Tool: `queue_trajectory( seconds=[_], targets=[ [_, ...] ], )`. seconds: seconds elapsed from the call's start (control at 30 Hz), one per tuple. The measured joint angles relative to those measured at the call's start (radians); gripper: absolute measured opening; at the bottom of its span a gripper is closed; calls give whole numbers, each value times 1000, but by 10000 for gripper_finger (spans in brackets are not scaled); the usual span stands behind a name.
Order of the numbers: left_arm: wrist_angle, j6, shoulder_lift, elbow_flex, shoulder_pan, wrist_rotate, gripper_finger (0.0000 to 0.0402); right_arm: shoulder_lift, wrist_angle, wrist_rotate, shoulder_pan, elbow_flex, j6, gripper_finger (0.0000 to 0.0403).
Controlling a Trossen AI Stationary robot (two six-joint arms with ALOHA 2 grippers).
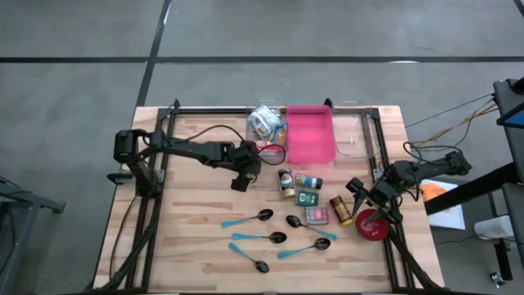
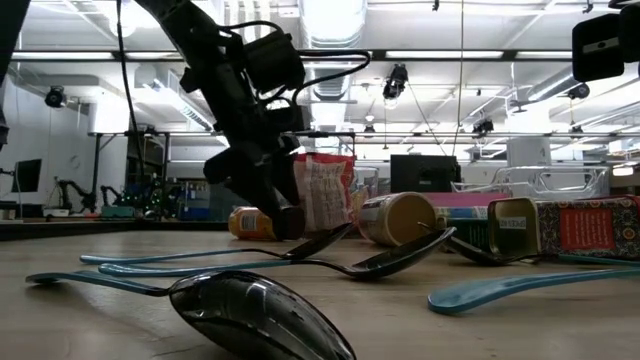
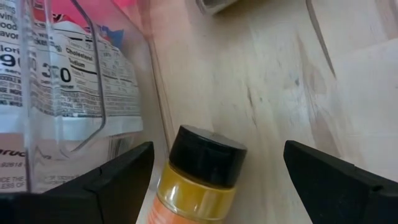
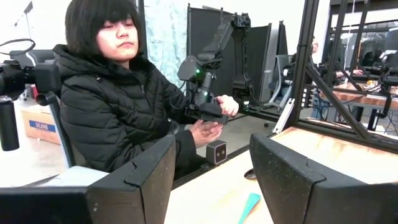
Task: Pick & Place Food Item
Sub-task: Put the orange spice bottle into the pink bin
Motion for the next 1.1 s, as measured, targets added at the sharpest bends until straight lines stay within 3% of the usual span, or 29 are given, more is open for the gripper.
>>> queue_trajectory(
  seconds=[0.37, 0.7, 1.0, 1.1],
  targets=[
    [4, -10, -17, -3, -8, -7, 354, 0, 0, 0, 0, 0, 1, 206],
    [0, -79, -95, -6, -65, -110, 353, 0, 0, 0, 0, 0, 0, 206],
    [-12, -361, -96, -49, -115, -233, 353, 1, 0, 0, 0, 0, 0, 206],
    [42, -386, -96, -89, -130, -272, 353, 0, 0, 0, 0, 0, 2, 206]
  ],
)
